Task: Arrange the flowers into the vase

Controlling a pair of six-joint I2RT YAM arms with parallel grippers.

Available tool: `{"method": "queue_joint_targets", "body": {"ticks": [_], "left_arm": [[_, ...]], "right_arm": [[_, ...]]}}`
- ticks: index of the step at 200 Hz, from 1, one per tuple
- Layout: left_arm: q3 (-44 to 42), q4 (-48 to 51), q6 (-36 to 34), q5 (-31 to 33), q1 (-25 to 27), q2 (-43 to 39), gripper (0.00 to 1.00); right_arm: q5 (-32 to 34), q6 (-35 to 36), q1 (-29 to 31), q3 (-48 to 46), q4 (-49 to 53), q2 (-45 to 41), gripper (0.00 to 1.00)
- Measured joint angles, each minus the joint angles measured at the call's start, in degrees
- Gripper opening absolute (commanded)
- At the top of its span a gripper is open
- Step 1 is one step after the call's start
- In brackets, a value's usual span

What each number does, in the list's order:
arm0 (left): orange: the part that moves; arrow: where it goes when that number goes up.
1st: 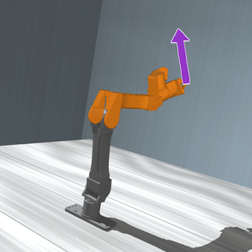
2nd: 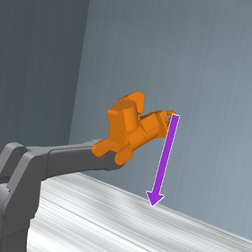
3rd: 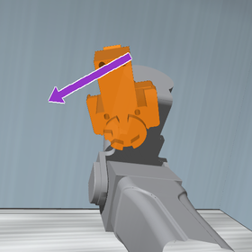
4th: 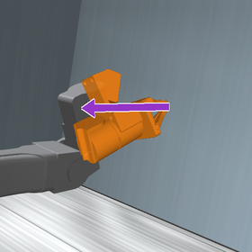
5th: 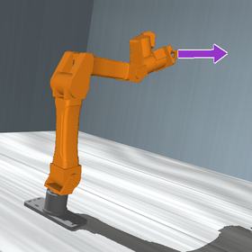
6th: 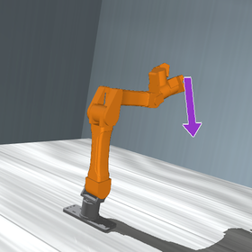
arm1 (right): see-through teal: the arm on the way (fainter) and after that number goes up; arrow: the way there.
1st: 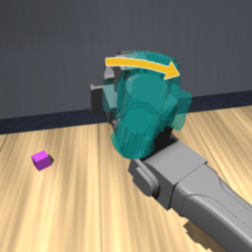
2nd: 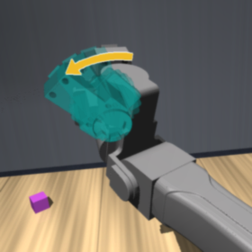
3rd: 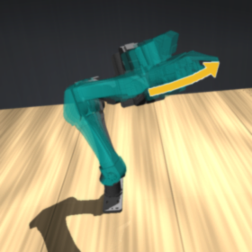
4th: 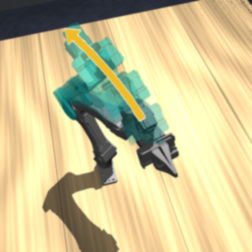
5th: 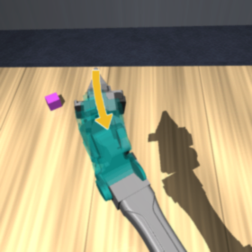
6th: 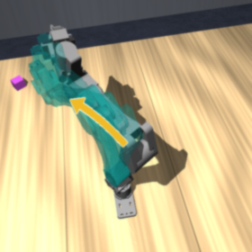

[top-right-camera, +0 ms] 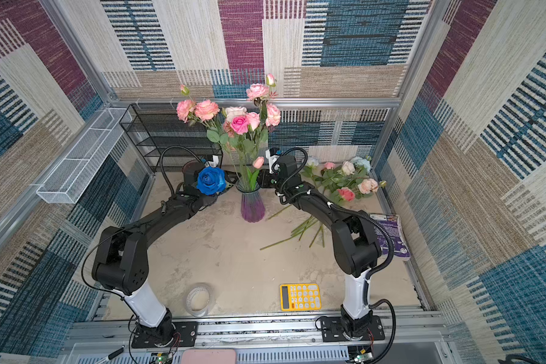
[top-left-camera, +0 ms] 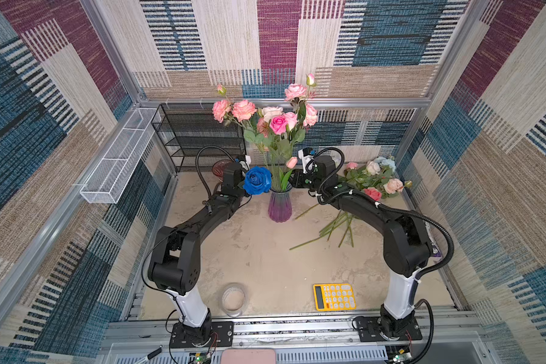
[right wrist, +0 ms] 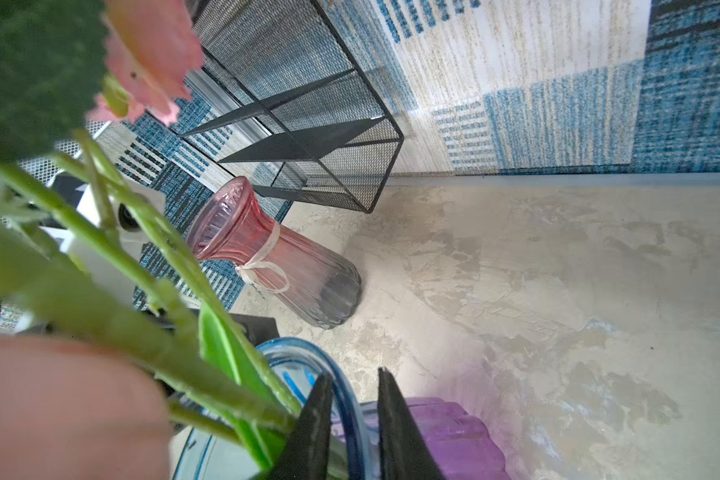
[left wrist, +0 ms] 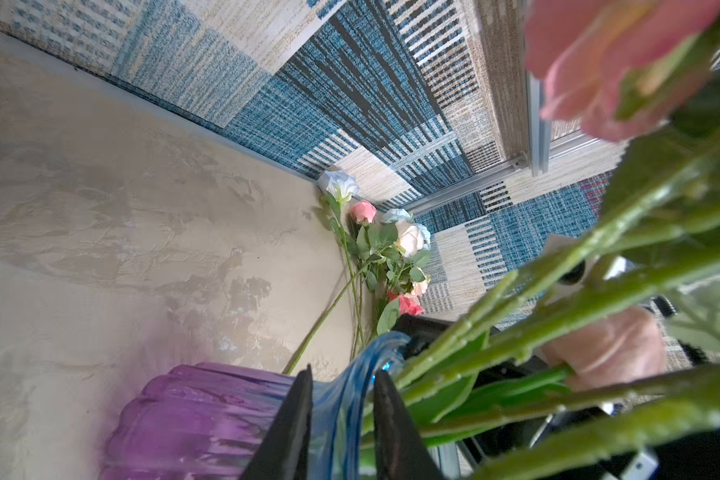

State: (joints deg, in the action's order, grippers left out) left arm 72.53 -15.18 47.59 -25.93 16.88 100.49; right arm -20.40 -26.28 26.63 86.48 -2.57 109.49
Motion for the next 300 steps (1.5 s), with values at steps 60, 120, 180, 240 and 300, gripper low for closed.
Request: {"method": "queue_joint_targets", "body": {"ticks": [60,120,180,240,300], "left_arm": [[-1.57,0.50,0.00,0.87,-0.13,-2.16,0.34],[-2.01,2.16,-0.04,4.96,-0.79,-6.71,0.40],[-4.96,3.52,-0.07,7.96,-2.03,-12.61,0.42],[-5.05,5.64,-0.04,8.22,-2.38,-15.34,0.42],[-4.81,9.44,-1.14,11.56,-2.62,-23.52,0.43]], "right_arm": [[3.48,-2.43,-0.02,-2.38,1.73,-2.62,0.42],[9.44,-4.57,-0.35,-5.38,2.01,-8.17,0.52],[13.57,-5.84,-0.39,-13.11,2.12,-16.92,0.54],[14.32,-2.64,1.75,-22.97,2.51,-31.34,0.54],[13.68,7.89,13.60,-24.24,6.64,-33.79,0.48]]}}
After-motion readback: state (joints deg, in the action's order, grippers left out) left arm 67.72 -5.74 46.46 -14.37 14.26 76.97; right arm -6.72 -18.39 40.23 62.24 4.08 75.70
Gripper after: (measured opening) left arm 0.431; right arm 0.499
